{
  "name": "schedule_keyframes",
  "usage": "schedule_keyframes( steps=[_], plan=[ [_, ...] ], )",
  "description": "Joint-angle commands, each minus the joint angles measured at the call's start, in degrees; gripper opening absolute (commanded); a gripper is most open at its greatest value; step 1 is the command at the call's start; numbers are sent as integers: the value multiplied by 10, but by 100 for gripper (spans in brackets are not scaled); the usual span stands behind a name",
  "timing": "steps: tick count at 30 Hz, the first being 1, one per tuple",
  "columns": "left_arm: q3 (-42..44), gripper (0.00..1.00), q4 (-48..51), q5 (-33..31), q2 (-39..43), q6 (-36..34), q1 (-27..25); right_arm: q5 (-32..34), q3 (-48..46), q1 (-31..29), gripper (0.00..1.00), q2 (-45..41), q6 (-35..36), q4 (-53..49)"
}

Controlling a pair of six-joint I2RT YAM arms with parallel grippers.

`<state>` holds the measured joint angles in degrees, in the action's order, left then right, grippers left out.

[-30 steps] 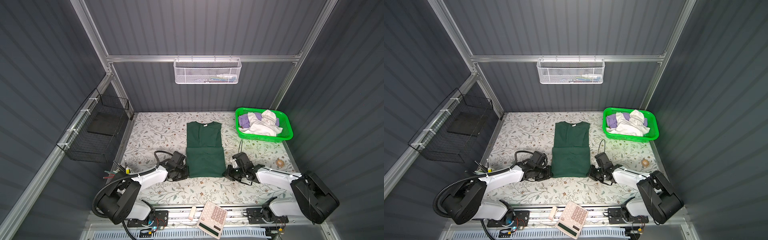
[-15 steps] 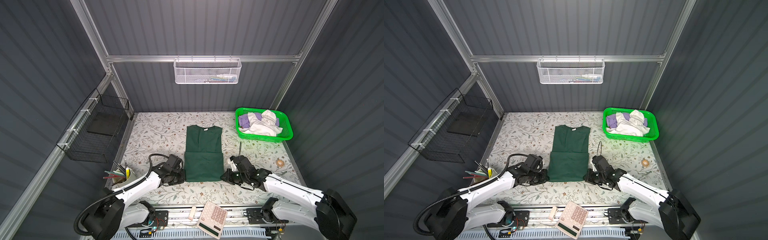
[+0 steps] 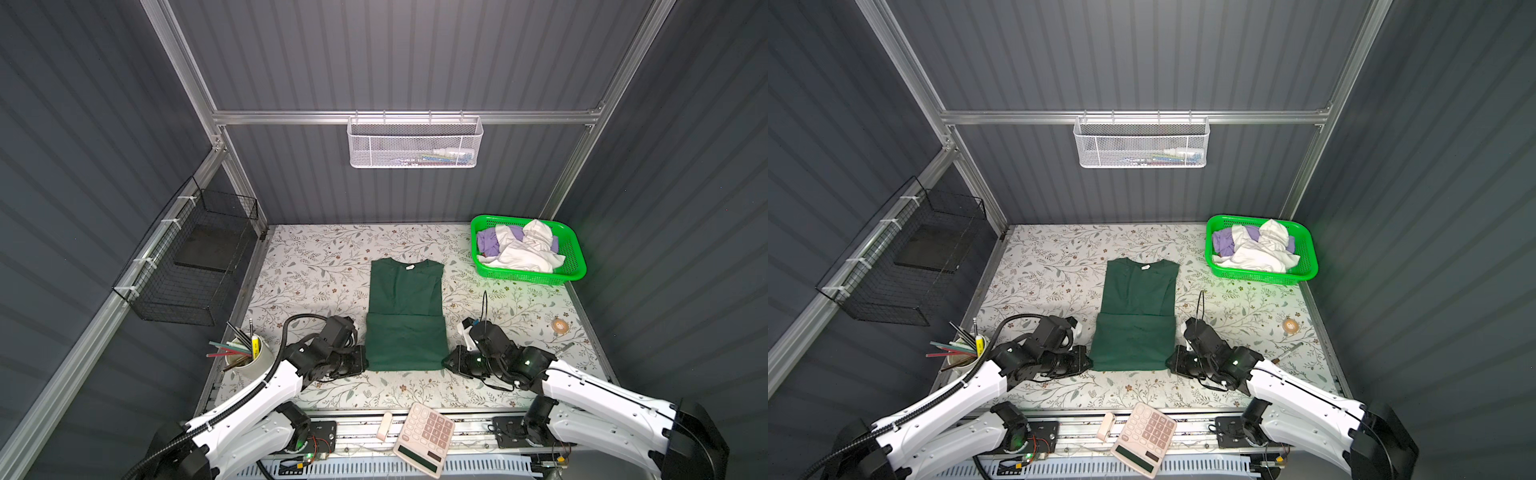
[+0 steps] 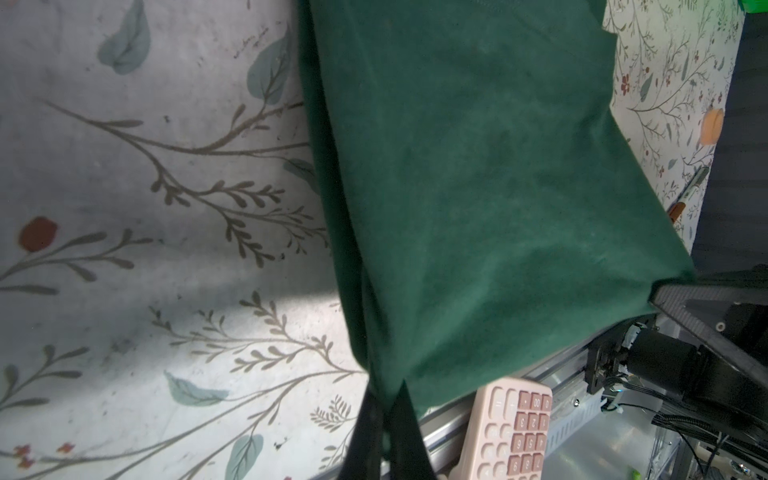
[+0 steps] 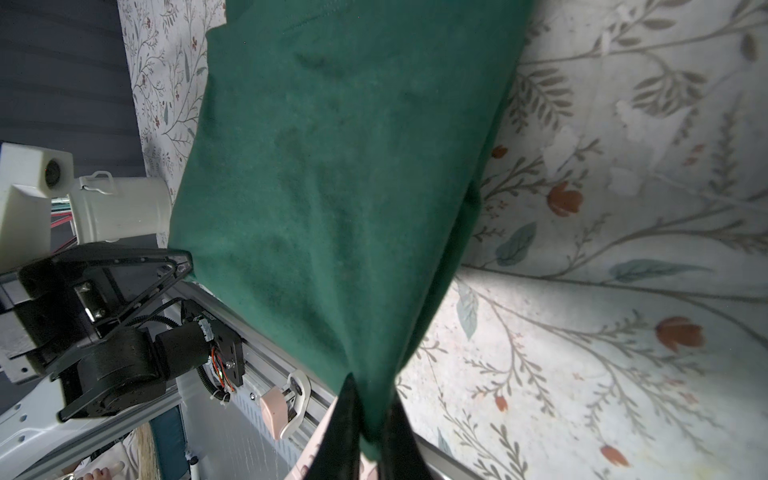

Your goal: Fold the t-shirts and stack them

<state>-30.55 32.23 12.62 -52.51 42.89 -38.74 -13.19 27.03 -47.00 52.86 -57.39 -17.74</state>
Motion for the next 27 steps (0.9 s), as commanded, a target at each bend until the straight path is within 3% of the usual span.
schedule_keyframes(
  steps=[1, 5, 14, 21, 27],
  plan=[
    [-22, 0, 71, -14, 32, 13, -6, 24, 29, -8, 12, -12, -3, -34],
    [-35, 0, 100, -31, 71, 18, -6, 33, 40, -16, 12, -31, -6, -42],
    [-82, 0, 94, -69, 62, 18, -6, 61, 81, -16, 13, -39, 17, -78],
    [-121, 0, 72, -95, 19, 11, -6, 110, 115, -10, 15, -34, 38, -96],
    [-162, 0, 49, -124, -24, -6, -6, 100, 147, 20, 17, -3, 67, -95]
  ],
)
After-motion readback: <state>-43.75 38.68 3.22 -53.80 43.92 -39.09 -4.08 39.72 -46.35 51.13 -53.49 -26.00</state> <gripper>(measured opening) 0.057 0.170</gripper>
